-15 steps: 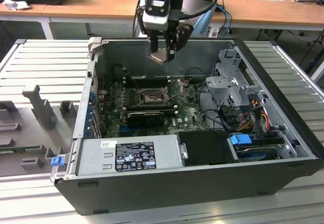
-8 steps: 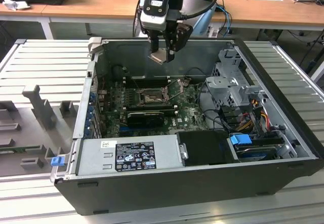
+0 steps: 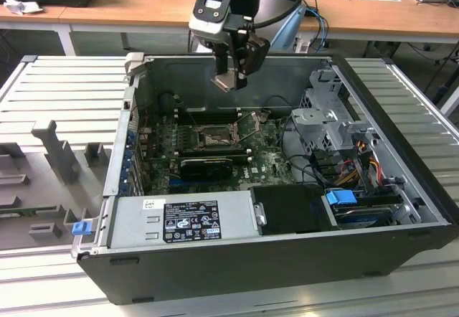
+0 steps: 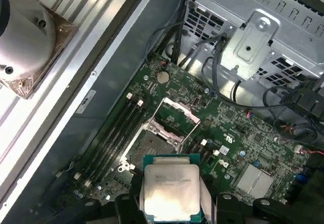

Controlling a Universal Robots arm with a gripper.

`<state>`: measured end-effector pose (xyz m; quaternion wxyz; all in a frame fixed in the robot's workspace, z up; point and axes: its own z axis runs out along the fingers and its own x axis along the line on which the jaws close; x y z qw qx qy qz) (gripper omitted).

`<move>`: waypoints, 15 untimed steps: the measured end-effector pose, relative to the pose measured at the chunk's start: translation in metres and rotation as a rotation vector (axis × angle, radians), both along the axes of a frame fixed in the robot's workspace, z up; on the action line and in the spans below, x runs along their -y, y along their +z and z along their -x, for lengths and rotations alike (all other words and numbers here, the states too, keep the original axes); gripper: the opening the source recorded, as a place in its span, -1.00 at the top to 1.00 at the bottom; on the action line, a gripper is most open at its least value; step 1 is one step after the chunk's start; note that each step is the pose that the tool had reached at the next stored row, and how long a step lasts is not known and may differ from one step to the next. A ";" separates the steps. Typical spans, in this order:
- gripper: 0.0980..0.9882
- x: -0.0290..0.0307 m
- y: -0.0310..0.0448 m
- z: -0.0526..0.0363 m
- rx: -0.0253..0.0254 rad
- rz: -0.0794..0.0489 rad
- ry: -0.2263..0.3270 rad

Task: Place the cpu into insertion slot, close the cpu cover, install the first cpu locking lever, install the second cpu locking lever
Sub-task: 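Place the cpu into insertion slot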

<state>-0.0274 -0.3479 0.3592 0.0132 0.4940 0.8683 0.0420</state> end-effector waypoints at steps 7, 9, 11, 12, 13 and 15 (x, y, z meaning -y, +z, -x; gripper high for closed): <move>0.03 0.0000 -0.0034 0.0000 -0.0002 0.000 -0.130; 0.03 0.0000 -0.0062 0.0000 -0.0011 0.000 -0.131; 0.03 0.0000 -0.0088 -0.0001 -0.0044 0.000 -0.132; 0.03 0.0000 -0.0100 0.0000 -0.0076 0.001 -0.135; 0.03 0.0000 -0.0107 0.0000 -0.0085 0.001 -0.145; 0.03 0.0000 -0.0113 0.0000 -0.0085 0.000 -0.187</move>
